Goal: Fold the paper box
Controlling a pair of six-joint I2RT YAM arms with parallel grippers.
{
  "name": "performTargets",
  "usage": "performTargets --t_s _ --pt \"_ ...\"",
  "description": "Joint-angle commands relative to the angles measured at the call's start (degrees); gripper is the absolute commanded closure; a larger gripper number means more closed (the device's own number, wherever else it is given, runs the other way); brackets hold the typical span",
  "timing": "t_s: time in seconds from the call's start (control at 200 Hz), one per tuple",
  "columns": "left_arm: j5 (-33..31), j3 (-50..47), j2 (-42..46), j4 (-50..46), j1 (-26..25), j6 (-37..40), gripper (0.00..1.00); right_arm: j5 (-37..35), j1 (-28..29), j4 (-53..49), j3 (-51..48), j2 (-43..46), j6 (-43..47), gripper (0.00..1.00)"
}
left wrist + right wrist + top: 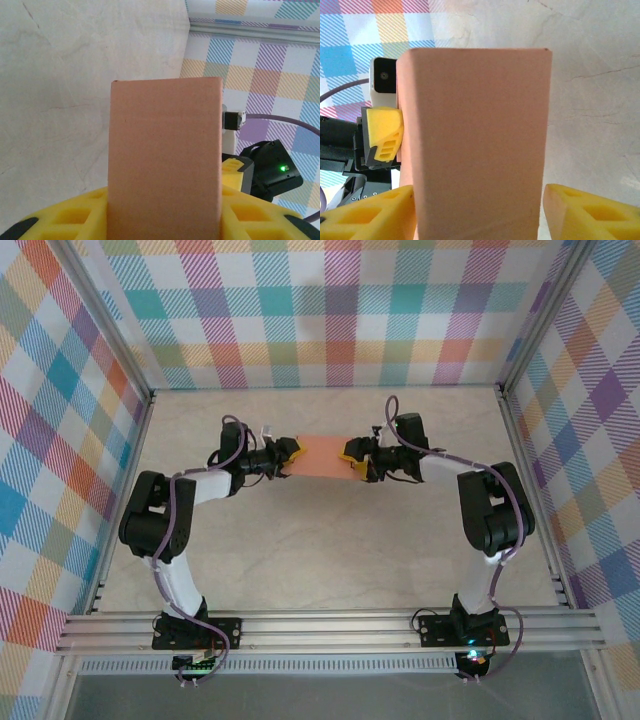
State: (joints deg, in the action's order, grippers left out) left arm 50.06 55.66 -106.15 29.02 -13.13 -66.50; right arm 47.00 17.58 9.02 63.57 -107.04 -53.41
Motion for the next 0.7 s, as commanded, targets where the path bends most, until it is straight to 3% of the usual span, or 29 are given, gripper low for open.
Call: performTargets --t_s 0.0,0.24,0.41,0.695 --pt "2.0 -1.1 -1.6 2.7 0.7 -4.2 0.61 -1.9 -0.6 3.6 -1.1 2.9 0.7 0.30" --pt "0.5 -1.3 -2.9 -1.1 1.2 -4.8 0.60 -10.0 -0.8 -2.8 -2.4 8.6 11.8 0.25" --pt "0.8 -1.0 -4.1 -4.1 1.3 -6.8 0.60 -18.0 -0.7 -7.5 -4.6 15.0 28.3 0.24" --pt "0.8 -0.3 -2.5 -12.2 1.3 -6.7 0.60 -22.7 -0.4 -8.0 -8.6 22.3 58.2 0.19"
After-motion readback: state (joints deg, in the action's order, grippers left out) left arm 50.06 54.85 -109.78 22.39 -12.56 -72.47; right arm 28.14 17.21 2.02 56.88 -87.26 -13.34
